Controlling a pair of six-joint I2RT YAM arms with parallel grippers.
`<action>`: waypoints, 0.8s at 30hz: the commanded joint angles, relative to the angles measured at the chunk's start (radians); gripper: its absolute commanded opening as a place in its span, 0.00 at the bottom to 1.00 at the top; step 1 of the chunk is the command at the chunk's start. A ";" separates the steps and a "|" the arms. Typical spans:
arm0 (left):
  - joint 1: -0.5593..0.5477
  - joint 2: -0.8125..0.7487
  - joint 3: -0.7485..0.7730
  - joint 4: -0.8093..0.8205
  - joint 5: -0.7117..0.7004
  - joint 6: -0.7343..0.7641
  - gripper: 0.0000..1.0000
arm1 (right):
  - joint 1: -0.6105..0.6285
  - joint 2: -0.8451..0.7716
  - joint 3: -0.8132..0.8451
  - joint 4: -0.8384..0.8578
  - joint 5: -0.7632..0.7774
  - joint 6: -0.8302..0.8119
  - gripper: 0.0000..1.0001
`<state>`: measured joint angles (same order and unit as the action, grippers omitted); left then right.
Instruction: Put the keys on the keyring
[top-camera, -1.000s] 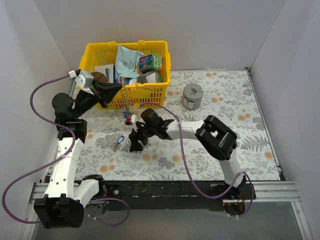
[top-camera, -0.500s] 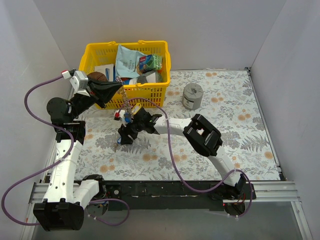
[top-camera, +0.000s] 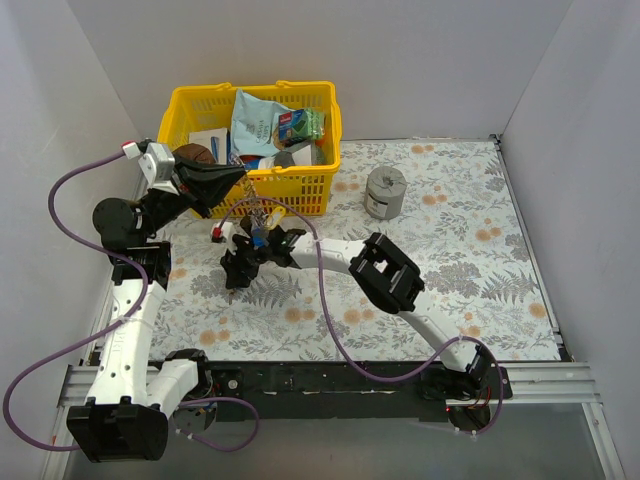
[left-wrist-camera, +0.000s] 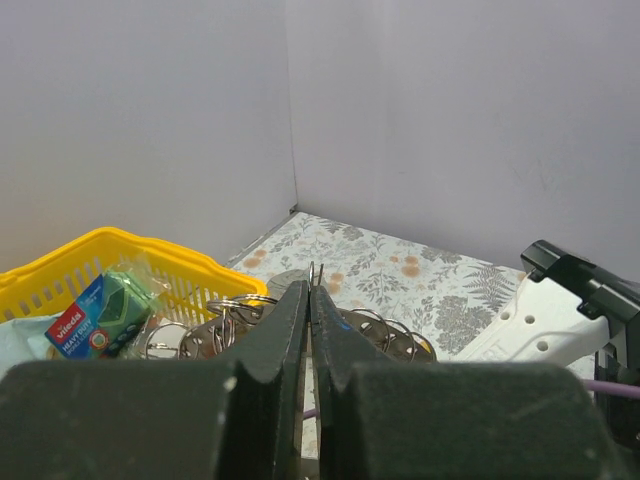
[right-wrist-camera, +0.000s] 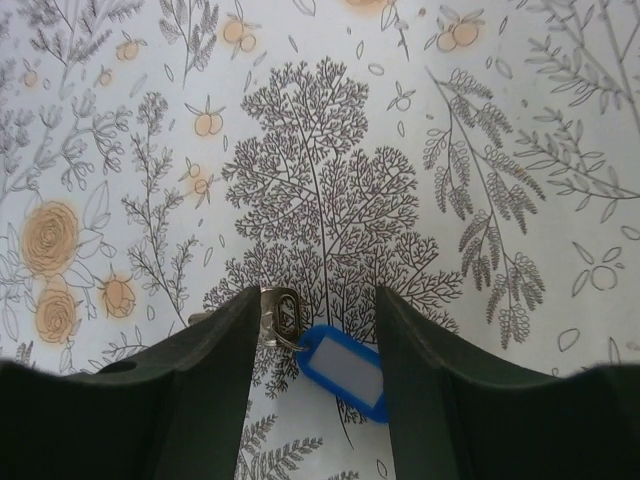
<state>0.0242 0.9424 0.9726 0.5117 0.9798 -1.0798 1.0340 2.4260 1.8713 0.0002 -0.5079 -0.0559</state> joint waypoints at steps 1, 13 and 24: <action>0.003 -0.028 -0.003 0.053 0.003 -0.017 0.00 | 0.012 0.059 0.078 -0.043 -0.026 0.004 0.55; 0.003 -0.037 -0.014 0.033 0.002 0.000 0.00 | 0.009 -0.070 -0.236 0.067 0.020 0.005 0.20; 0.003 -0.045 -0.038 0.043 -0.016 -0.011 0.00 | -0.040 -0.281 -0.563 0.073 0.132 0.048 0.01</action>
<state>0.0242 0.9241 0.9398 0.5232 0.9913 -1.0821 1.0313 2.1883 1.4136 0.1745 -0.4530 -0.0277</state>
